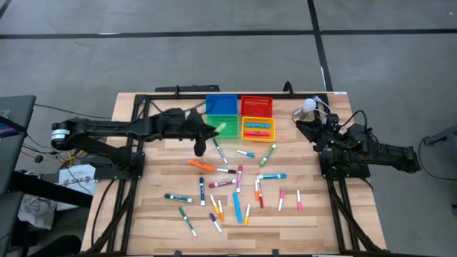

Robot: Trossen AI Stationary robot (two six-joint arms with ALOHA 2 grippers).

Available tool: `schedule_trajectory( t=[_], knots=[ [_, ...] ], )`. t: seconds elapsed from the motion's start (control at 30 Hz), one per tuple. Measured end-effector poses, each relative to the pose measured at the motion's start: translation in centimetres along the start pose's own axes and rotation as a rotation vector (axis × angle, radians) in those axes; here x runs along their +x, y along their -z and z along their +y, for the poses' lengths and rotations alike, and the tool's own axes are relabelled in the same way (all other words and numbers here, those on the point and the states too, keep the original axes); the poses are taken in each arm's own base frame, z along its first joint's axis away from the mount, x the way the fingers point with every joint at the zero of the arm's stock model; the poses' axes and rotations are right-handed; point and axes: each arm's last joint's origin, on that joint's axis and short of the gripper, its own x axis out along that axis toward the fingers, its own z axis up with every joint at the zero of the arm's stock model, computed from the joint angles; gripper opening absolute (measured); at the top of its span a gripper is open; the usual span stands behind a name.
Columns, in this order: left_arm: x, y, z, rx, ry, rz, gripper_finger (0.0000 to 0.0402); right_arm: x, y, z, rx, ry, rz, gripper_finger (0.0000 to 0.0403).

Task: Pick & Place Markers
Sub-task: Put the light green highlighter pen into the yellow bin

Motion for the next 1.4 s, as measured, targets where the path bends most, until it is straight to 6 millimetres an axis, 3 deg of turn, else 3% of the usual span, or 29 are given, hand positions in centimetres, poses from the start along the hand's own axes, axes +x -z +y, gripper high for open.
schedule_trajectory(
  t=[0.23,0.6,1.03,1.4],
  knots=[
    [-0.4,-2.3,-0.4,-0.147,0.081,-0.230,0.0073,2.5,0.2,0.7,-0.004,-0.046,-0.009,0.0127],
    [-0.8,-3.5,-0.9,-0.253,0.144,-0.356,0.0072,7.1,2.5,1.6,0.006,-0.159,0.054,0.0135],
    [-0.8,-3.6,-1.5,-0.245,0.159,-0.374,0.0075,16.0,2.7,4.5,-0.064,-0.167,0.185,0.0237],
    [-0.9,-3.7,-1.5,-0.245,0.161,-0.382,0.0075,22.1,3.9,5.6,-0.097,-0.258,0.269,0.0244]
  ],
)
